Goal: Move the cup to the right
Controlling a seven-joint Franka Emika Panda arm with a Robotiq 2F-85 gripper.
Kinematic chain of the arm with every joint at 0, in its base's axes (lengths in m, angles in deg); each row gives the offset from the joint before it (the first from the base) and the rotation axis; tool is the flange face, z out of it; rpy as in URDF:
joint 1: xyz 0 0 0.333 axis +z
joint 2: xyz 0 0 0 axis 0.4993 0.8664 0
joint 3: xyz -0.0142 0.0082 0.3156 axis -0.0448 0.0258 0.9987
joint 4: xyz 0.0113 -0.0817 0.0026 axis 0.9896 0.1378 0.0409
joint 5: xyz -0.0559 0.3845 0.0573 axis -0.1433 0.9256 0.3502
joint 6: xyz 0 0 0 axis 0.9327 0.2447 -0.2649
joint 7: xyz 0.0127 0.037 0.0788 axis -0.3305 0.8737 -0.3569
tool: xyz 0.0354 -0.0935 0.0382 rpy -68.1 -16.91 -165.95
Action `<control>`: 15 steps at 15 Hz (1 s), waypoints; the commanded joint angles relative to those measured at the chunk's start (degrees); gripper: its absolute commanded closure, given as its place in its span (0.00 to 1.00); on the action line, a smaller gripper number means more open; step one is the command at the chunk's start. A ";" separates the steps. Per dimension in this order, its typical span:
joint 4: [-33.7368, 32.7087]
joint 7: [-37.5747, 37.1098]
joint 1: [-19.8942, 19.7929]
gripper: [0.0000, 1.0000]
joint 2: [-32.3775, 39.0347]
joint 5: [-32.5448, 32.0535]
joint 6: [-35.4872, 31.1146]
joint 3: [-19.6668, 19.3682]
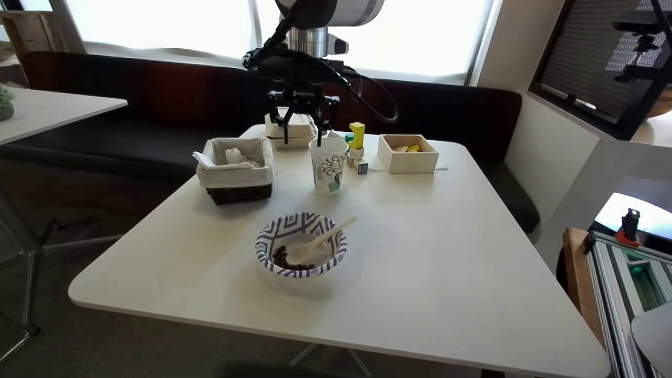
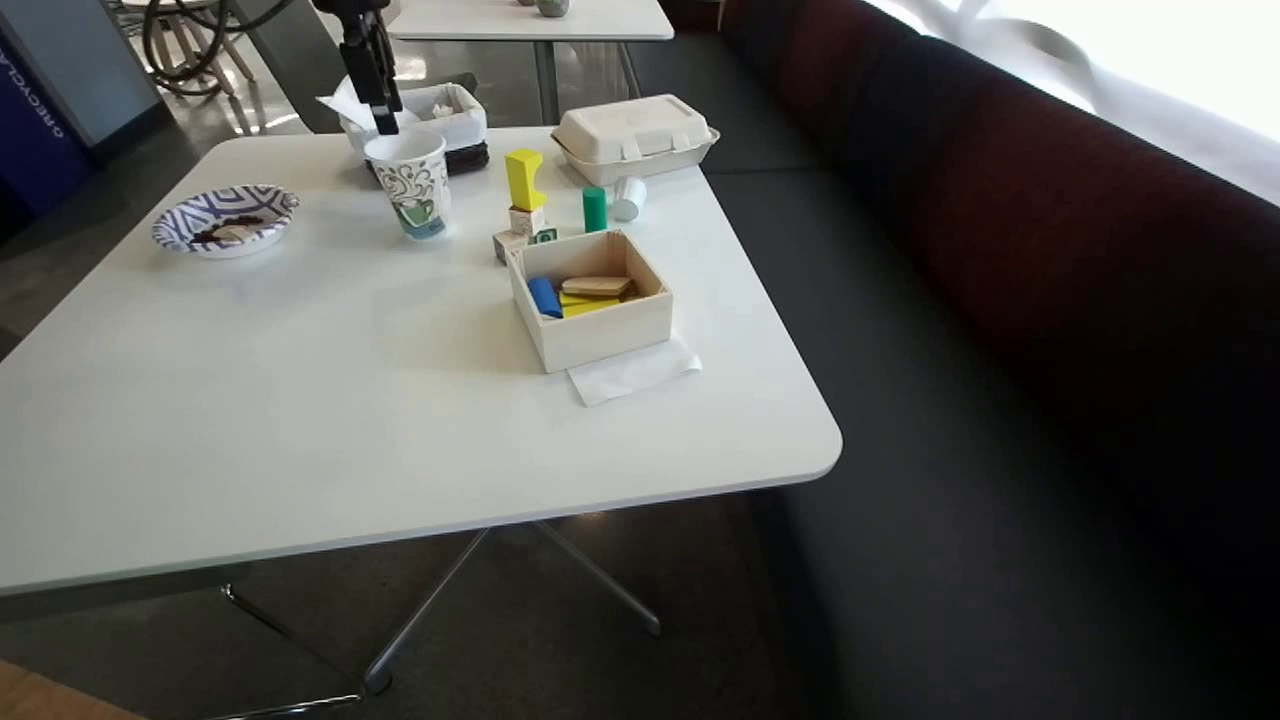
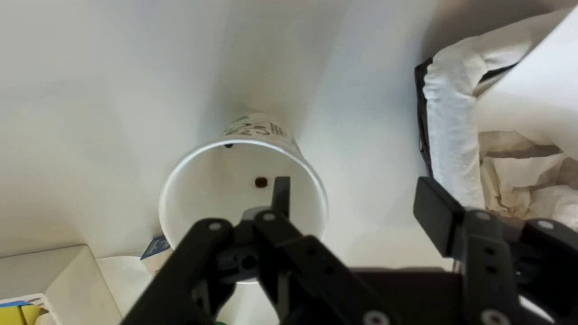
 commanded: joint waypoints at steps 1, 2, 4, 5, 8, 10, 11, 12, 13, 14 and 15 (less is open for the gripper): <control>-1.87 -0.47 1.31 0.39 2.81 1.33 -2.61 -1.66; -2.05 -0.53 1.42 0.52 3.21 1.35 -3.06 -1.83; -2.26 -0.58 1.68 0.59 3.84 1.21 -3.93 -2.15; -2.14 -0.63 1.88 0.74 4.06 1.05 -4.55 -2.35; -1.68 -0.65 2.51 0.98 4.10 0.56 -5.46 -2.99; -1.49 -0.89 3.12 1.00 3.94 -0.31 -5.18 -3.70; -1.50 -1.23 3.49 0.99 3.77 -0.84 -4.73 -4.23; -1.53 -1.74 3.94 0.98 3.65 -1.44 -4.44 -4.91; -1.57 -2.36 4.52 1.00 3.39 -2.33 -3.75 -5.77; -1.69 -3.28 5.21 1.00 3.02 -3.58 -2.71 -6.85; -1.96 -4.58 5.79 0.99 2.85 -4.51 -2.14 -7.75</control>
